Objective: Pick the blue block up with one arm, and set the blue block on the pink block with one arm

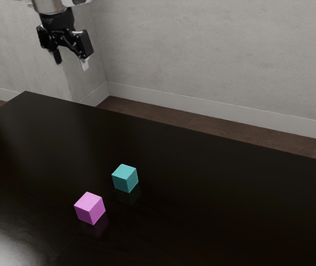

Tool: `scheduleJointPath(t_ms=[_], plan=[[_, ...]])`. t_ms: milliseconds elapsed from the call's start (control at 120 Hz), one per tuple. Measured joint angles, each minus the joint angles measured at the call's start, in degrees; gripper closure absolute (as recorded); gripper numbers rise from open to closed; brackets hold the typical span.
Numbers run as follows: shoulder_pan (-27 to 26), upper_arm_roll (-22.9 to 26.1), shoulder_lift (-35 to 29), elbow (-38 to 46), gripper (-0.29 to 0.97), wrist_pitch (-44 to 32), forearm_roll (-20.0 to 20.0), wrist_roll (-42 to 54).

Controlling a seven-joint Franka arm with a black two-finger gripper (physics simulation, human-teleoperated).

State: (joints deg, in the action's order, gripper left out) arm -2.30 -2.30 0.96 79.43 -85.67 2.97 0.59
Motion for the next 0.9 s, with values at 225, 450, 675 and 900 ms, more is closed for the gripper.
scheduleJointPath(t_ms=[225, 450, 675, 900], plan=[[1.0, 0.0, -0.2, -4.8, 0.00, 2.4, 0.4, 0.5], [4.6, 2.6, 1.7, -16.8, 0.00, 7.9, 0.0, 0.9], [2.1, 3.1, 3.5, -16.2, 0.00, 9.7, 0.3, 1.2], [0.6, 4.7, -0.6, 15.9, 0.00, -4.6, -1.8, 1.5]])
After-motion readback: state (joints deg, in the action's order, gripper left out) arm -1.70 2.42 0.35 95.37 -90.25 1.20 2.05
